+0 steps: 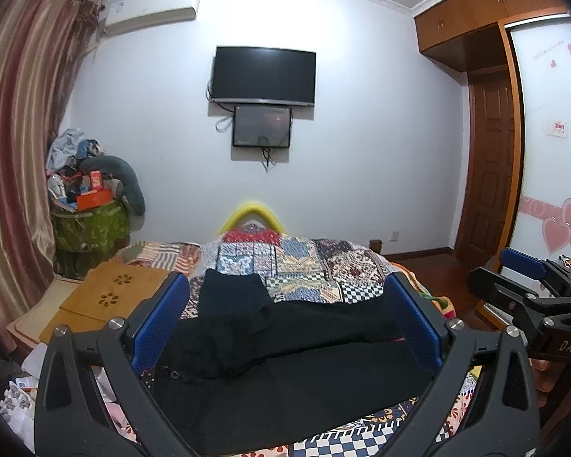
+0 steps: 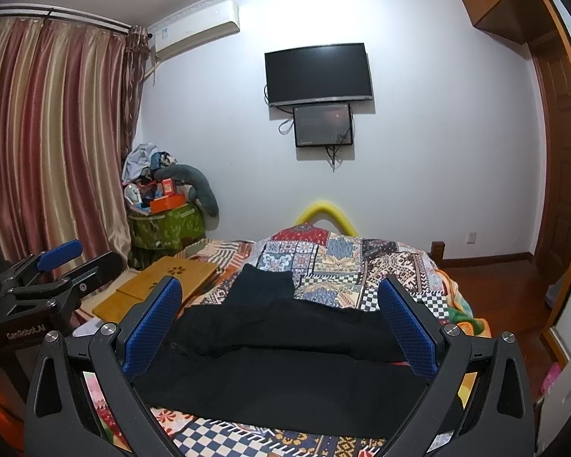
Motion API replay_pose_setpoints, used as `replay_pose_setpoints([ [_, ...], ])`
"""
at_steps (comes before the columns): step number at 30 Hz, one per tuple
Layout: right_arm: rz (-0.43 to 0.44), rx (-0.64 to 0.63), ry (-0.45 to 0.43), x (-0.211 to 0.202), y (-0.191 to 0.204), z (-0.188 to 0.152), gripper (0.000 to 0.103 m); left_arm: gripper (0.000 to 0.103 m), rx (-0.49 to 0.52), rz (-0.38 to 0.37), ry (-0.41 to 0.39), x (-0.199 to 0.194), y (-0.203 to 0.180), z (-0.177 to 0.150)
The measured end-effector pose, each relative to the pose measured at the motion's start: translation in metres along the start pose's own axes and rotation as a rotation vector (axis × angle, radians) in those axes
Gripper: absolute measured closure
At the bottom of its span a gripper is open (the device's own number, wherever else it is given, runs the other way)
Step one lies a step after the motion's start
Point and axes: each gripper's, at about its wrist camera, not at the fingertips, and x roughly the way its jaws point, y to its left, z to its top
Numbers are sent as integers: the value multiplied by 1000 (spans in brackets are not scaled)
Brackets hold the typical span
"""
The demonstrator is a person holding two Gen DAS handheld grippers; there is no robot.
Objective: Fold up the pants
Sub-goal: 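Lower both grippers onto the trousers' waistband and close on it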
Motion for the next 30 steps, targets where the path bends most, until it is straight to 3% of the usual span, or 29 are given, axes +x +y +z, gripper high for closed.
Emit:
replay_pose_setpoints([
  [9, -39, -30, 124, 65, -25, -14, 1, 0, -63, 7, 201, 92, 43, -5],
  [17, -57, -83, 262, 137, -60, -31, 1, 0, -77, 127, 420, 209, 106, -28],
  [22, -12, -122, 359, 185, -78, -41, 1, 0, -105, 184, 477, 263, 146, -47],
  [25, 13, -139, 426, 218, -89, -48, 1, 0, -52, 196, 498, 295, 166, -56],
  [28, 33, -151, 476, 251, -99, -56, 1, 0, 10, 258, 517, 323, 184, -67],
  [30, 49, -169, 519, 277, -104, -63, 1, 0, 15, 248, 569, 347, 199, -80],
])
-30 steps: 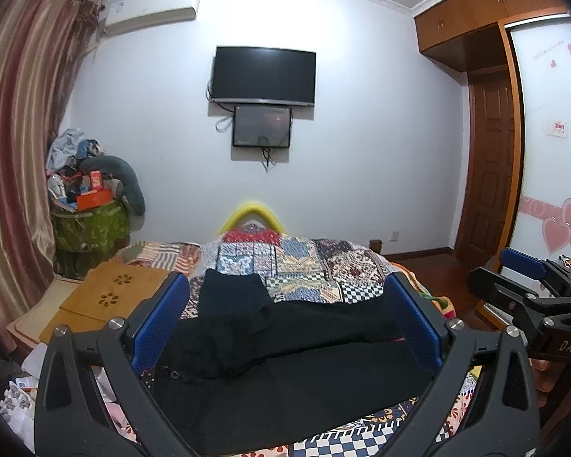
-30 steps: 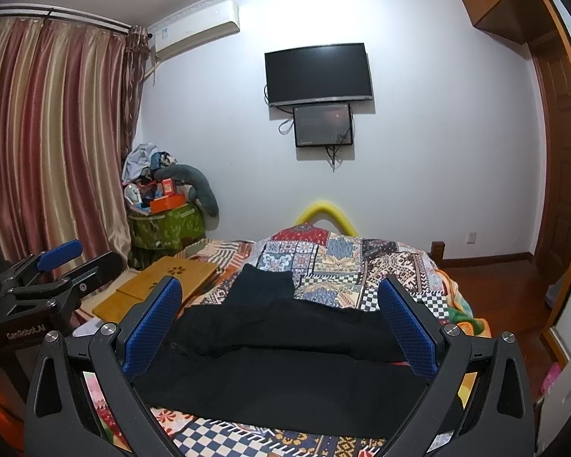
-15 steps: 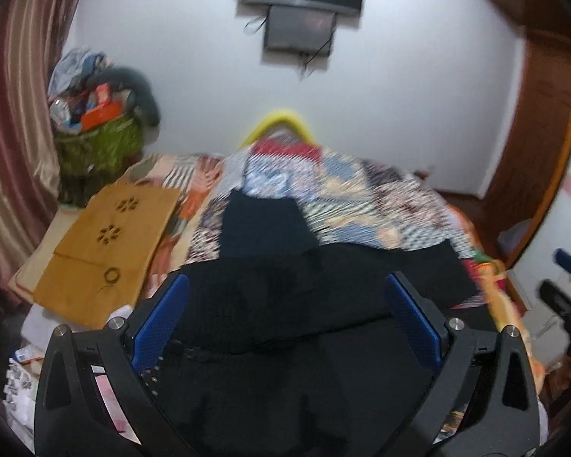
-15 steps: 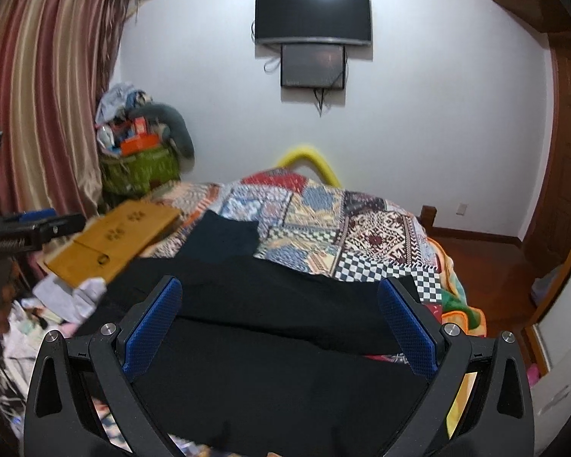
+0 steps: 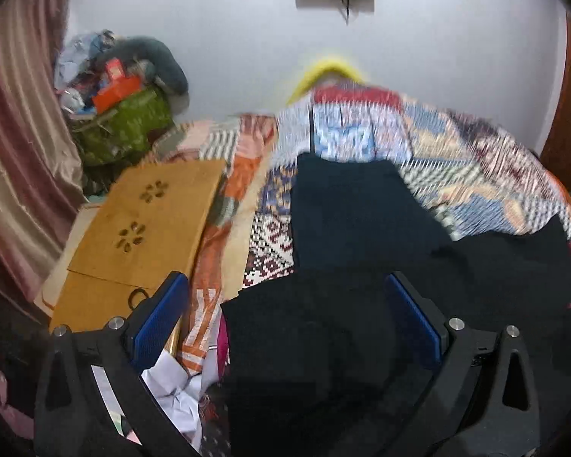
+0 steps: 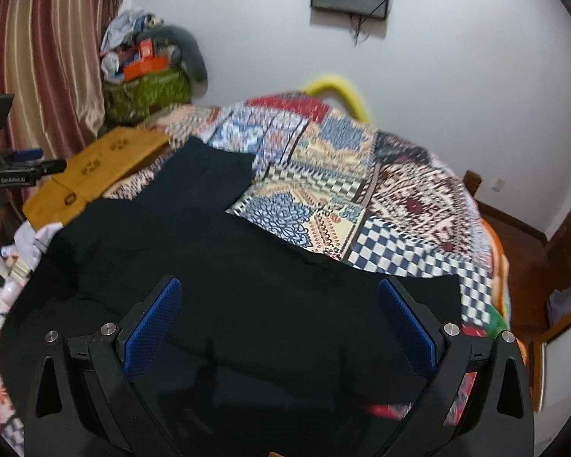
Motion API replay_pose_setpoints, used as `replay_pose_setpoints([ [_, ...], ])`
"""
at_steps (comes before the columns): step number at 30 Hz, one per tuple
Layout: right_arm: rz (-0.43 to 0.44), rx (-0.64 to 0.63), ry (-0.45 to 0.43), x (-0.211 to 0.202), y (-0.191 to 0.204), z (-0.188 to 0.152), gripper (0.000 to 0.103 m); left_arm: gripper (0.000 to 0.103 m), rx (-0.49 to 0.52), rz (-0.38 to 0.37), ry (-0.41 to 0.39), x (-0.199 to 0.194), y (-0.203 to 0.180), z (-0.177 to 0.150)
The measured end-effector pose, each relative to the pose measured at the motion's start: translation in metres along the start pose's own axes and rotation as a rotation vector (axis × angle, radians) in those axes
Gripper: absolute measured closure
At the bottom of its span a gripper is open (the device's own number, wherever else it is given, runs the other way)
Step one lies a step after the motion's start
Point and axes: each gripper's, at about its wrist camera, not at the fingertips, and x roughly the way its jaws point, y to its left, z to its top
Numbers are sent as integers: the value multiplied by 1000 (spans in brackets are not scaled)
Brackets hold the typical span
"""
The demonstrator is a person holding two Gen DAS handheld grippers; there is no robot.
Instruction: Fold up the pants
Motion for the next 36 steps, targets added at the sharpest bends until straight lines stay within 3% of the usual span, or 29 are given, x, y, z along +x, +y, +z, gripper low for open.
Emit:
replay_pose_setpoints([
  [4, 49, -32, 60, 42, -10, 10, 1, 0, -19, 20, 120, 54, 13, -9],
  [8, 78, -39, 137, 84, -18, 16, 2, 16, -14, 30, 201, 94, 20, -27],
  [11, 98, -71, 183, 110, -20, 23, 3, 20, -32, 0, 277, 118, 24, -36],
  [14, 129, -97, 234, 134, -17, 30, 24, 30, -37, -15, 290, 131, 26, -40],
  [15, 139, -103, 253, 141, -16, 31, 28, 40, -55, -37, 291, 134, 28, -41],
  [16, 145, -109, 270, 148, -14, 30, 25, 45, -77, -64, 295, 136, 29, -41],
  [18, 137, -133, 247, 152, -9, 29, 26, 59, -102, -60, 292, 135, 30, -39],
  [20, 133, -149, 247, 150, -5, 28, 35, 73, -96, -38, 272, 130, 29, -37],
  [23, 148, -156, 241, 146, 2, 25, 58, 89, -104, -33, 254, 123, 28, -34],
  [25, 147, -181, 235, 143, 10, 22, 81, 92, -97, -32, 247, 118, 27, -34],
  [27, 140, -181, 238, 140, 17, 20, 94, 93, -90, -23, 237, 109, 27, -34],
  [31, 88, -165, 196, 128, 19, 20, 97, 95, -98, -37, 177, 76, 31, -30],
  [36, 91, -115, 123, 87, 13, 23, 98, 96, -47, -50, 97, 20, 26, -21],
])
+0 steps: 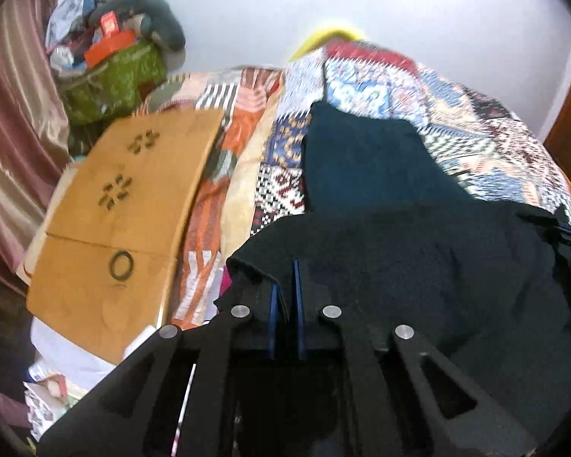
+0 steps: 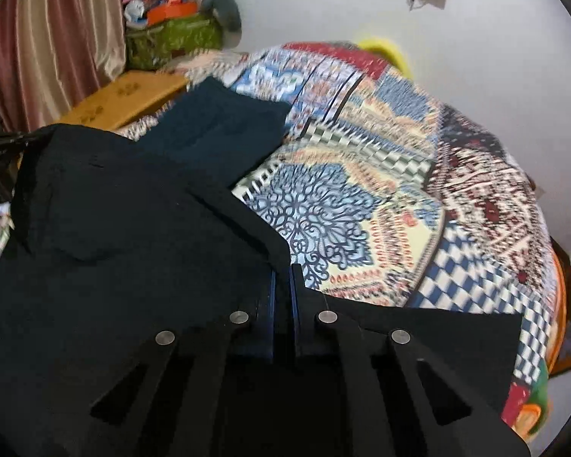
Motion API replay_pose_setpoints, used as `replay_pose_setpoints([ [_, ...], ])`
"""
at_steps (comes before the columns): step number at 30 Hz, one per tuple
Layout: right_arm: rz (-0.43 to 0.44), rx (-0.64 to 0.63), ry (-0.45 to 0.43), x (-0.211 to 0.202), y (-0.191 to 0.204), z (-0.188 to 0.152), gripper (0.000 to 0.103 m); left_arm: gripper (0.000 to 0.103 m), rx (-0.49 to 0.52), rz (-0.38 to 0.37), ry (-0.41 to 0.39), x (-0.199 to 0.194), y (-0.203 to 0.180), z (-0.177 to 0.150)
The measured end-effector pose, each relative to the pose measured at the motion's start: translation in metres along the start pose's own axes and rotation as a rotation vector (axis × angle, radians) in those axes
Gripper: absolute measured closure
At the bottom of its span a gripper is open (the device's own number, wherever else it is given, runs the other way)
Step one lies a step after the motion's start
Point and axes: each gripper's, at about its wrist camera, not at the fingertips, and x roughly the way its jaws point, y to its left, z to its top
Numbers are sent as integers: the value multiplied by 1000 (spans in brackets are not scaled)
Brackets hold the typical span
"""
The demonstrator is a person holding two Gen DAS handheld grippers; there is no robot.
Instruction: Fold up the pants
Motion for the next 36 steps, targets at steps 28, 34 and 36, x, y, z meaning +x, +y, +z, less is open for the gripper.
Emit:
replay_pose_setpoints([
  [28, 62, 78, -97, -155, 82, -129, 97, 96, -61, -19, -18, -138, 10, -155],
  [34, 96, 134, -49, -150, 91, -159, 96, 94, -95, -22, 82, -122, 12, -199],
  [36, 114, 161, -31, -150, 90, -165, 96, 94, -98, -12, 115, -118, 12, -211],
])
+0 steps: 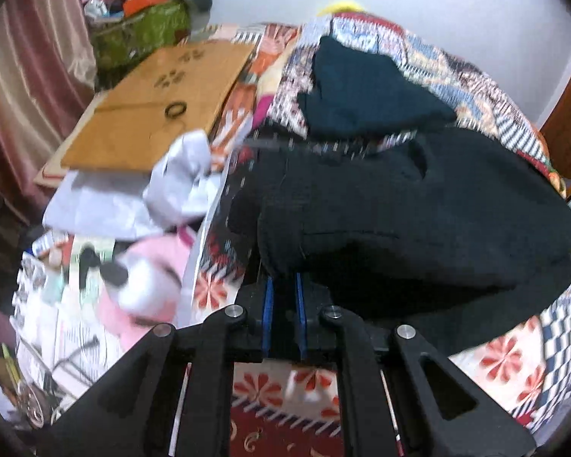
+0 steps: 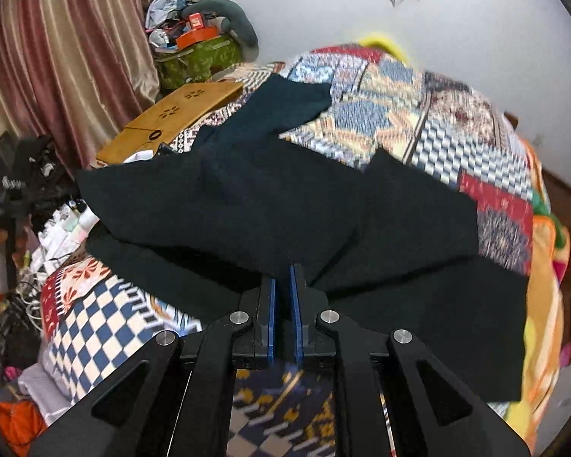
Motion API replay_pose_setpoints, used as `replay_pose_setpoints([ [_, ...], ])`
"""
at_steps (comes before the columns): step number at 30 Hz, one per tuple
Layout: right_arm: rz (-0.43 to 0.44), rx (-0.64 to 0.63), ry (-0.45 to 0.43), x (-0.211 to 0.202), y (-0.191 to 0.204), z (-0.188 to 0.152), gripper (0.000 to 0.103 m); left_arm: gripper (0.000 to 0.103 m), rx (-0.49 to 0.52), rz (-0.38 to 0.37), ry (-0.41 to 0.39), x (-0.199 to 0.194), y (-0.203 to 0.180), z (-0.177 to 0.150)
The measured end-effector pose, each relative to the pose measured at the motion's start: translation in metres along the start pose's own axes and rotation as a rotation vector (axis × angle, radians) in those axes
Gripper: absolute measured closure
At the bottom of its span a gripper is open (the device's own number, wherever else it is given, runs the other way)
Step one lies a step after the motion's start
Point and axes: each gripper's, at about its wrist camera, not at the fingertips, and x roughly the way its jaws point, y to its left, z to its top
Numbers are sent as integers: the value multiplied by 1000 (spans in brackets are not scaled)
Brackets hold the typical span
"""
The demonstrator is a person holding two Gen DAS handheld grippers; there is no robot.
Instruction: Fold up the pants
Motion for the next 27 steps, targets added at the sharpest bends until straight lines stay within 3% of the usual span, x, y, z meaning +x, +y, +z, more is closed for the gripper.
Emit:
replay_pose_setpoints([
  [4, 9, 51, 7, -11, -7, -8, 96, 94, -17, 1, 49, 0, 8, -7],
  [7, -13, 61, -2, -25, -15, -8, 95, 82, -34, 22, 21, -13, 14, -2],
  [8, -34, 64, -8, -29, -19, -6, 95, 69, -39, 41, 1, -19, 16, 1],
  [9, -47, 67, -11, -32, -23, -4, 95, 49, -49, 64, -27, -26, 19, 5],
  [11, -73, 81, -20, -36, -32, 2, 93, 30, -71, 89, -80, -36, 20, 13],
  [12, -82, 89, -25, -37, -35, 4, 87, 30, -73, 93, -106, -40, 19, 19],
  [14, -125, 118, -37, -35, -47, 11, 58, 29, -54, 93, -114, -41, 12, 30],
  [15, -149, 132, -45, -34, -52, 13, 37, 27, -43, 91, -115, -41, 7, 37],
  [16, -172, 145, -61, -34, -57, 16, 30, 25, -32, 85, -119, -39, 1, 44],
  [18, -199, 175, -79, -29, -68, 24, 29, 14, -13, 70, -125, -35, -10, 55],
  [23, -180, 233, -59, -6, -88, 45, 29, 10, 75, 7, -126, -22, -51, 88],
  [27, -162, 208, -32, 19, -97, 69, 29, 6, 138, -26, -118, -6, -82, 112],
])
